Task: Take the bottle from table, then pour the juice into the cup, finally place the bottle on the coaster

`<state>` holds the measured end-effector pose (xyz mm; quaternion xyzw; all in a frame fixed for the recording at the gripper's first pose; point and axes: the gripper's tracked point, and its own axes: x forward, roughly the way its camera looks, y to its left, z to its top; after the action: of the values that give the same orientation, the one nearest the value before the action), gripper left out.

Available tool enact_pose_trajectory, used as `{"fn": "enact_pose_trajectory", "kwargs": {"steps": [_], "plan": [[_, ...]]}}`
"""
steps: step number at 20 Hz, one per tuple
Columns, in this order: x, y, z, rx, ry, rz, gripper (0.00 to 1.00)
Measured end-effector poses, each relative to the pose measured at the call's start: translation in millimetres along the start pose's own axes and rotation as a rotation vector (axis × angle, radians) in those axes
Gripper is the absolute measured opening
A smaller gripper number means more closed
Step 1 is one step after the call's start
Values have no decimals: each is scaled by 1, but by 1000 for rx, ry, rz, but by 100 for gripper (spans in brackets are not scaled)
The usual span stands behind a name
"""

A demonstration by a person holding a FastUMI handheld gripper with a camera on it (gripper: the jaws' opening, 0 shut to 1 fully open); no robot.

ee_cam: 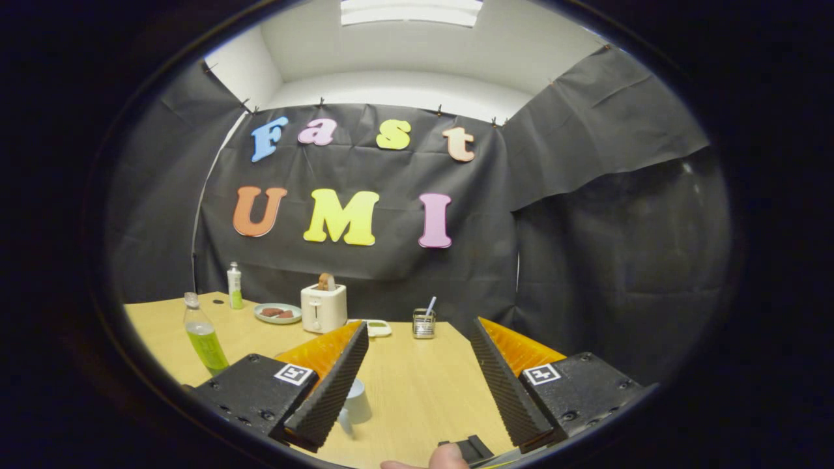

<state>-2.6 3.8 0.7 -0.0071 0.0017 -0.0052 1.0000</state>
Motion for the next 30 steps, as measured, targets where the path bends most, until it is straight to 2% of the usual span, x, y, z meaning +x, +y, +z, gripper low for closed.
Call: {"fn": "enact_pose_trajectory", "kwargs": {"steps": [30], "plan": [[-4,32,-3,-2,17,30,100]]}}
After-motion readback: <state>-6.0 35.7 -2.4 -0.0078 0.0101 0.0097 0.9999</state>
